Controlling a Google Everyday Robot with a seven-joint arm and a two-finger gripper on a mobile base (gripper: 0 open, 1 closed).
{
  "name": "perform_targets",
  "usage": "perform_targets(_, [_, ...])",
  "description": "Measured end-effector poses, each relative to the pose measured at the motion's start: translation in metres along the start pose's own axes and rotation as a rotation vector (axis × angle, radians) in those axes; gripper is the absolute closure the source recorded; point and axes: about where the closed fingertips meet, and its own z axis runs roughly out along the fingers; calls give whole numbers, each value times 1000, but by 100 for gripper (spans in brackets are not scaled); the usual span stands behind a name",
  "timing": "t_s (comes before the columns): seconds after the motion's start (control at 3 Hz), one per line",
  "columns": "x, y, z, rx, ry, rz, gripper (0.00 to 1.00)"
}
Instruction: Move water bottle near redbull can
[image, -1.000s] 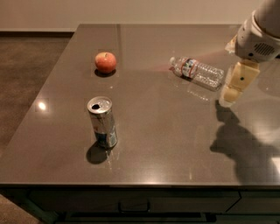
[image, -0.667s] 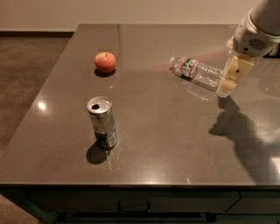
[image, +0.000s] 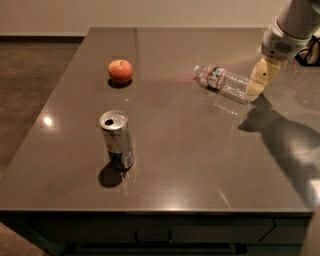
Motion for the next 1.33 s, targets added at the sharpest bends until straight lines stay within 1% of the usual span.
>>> perform_targets(0.33, [1, -19, 24, -24, 2, 30, 0])
perform_targets(0.67, [-2, -30, 45, -51, 7, 51, 0])
perform_targets(1.33, [-11, -32, 72, -92, 13, 53, 0])
